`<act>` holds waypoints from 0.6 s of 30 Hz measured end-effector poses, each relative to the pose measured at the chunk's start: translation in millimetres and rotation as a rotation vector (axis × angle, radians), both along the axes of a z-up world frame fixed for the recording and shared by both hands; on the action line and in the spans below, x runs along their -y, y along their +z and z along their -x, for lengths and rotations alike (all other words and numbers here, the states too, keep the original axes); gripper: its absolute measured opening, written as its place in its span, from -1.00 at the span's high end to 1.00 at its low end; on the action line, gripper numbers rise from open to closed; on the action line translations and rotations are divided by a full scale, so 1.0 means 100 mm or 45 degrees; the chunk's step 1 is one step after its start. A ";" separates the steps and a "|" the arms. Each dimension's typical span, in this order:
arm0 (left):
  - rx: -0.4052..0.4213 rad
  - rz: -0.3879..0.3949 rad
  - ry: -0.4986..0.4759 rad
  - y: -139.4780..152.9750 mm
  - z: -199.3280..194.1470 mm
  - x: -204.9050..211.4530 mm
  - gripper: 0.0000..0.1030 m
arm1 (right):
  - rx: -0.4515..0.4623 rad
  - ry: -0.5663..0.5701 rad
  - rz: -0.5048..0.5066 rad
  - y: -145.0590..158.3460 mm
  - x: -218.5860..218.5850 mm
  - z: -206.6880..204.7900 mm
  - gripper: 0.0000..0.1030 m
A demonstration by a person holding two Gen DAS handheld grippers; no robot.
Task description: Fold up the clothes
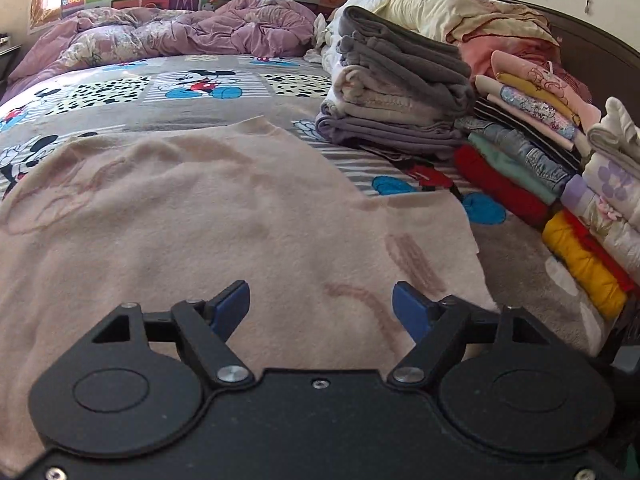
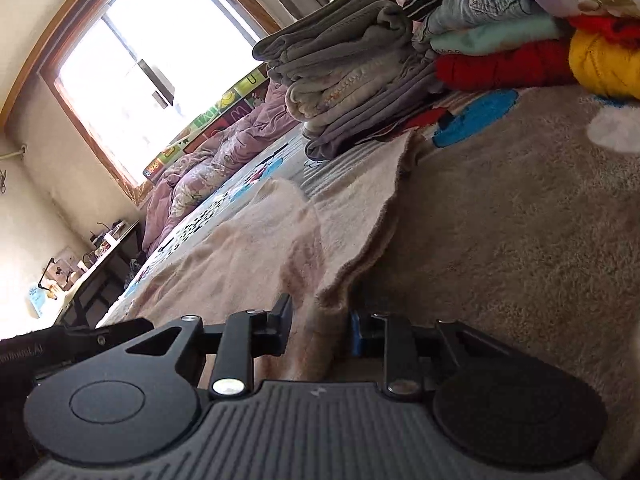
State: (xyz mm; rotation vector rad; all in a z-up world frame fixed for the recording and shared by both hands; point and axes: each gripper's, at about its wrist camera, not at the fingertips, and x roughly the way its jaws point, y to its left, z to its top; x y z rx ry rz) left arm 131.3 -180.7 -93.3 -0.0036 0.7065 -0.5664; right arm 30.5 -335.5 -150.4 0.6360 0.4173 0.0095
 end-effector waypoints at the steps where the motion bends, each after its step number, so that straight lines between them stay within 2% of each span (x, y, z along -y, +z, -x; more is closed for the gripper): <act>1: -0.023 0.017 -0.042 0.07 -0.04 0.07 -0.53 | 0.015 0.022 0.067 0.03 -0.09 0.01 0.41; 3: -0.064 -0.013 -0.138 0.12 -0.09 0.25 -0.53 | 0.035 0.066 0.188 0.09 -0.27 0.02 0.34; 4: -0.084 -0.039 -0.187 0.14 -0.10 0.36 -0.53 | 0.032 0.070 0.239 0.10 -0.34 0.03 0.25; 5: -0.103 -0.065 -0.237 0.15 -0.12 0.46 -0.53 | 0.026 0.077 0.260 0.11 -0.39 0.03 0.07; 8: -0.063 -0.221 -0.370 0.15 -0.06 0.83 -0.53 | 0.009 0.099 0.320 0.11 -0.51 0.05 0.06; 11: -0.050 -0.382 -0.530 0.09 0.03 1.25 -0.53 | -0.011 0.111 0.297 0.06 -0.55 0.08 0.03; 14: 0.007 -0.647 -0.673 -0.10 0.15 1.65 -0.53 | 0.000 0.116 0.311 0.05 -0.61 0.13 0.03; 16: 0.058 -0.820 -0.742 -0.26 0.22 1.84 -0.44 | 0.011 0.128 0.332 0.05 -0.66 0.16 0.03; 18: 0.105 -0.975 -0.788 -0.40 0.26 1.98 -0.27 | 0.019 0.144 0.356 0.06 -0.71 0.19 0.03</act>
